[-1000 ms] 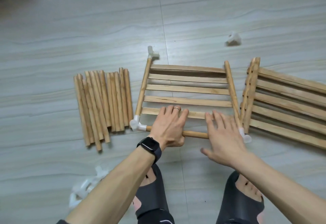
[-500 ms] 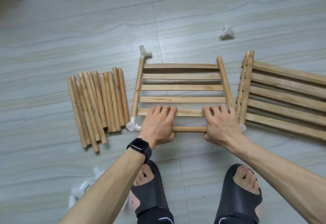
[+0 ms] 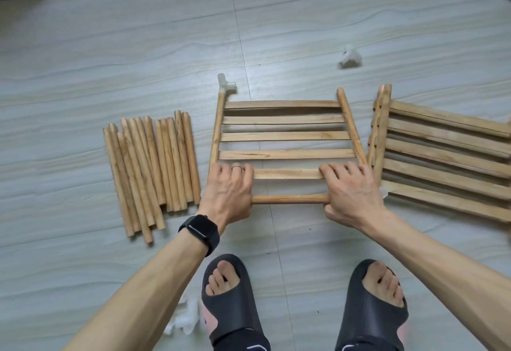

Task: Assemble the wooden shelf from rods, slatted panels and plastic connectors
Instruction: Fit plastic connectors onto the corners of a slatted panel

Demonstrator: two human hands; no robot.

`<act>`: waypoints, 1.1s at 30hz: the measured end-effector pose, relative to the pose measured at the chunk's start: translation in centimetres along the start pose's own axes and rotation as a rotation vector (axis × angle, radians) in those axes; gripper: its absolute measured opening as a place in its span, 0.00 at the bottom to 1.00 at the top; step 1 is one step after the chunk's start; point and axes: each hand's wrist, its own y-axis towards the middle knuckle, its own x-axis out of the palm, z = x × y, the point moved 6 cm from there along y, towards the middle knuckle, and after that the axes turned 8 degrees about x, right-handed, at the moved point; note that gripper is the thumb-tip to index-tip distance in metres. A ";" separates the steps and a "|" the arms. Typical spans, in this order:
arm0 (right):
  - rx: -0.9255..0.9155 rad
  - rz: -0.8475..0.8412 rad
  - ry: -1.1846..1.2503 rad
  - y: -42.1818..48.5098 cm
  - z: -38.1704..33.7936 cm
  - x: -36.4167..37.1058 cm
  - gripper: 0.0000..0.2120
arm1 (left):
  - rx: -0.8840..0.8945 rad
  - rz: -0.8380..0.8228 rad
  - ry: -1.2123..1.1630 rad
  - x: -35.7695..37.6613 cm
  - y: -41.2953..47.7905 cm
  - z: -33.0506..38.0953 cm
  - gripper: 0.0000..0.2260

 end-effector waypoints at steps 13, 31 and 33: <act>-0.090 0.007 0.103 2.9 1.5 -9.7 0.23 | 0.102 0.171 0.020 -9.9 0.9 -6.7 0.25; -0.041 0.028 0.201 3.9 6.0 -10.5 0.34 | -0.543 0.428 -0.870 -5.7 -1.2 -10.2 0.12; -0.044 -0.039 0.148 3.7 6.4 -7.0 0.29 | -0.545 0.372 -0.892 -3.0 -1.1 -9.5 0.11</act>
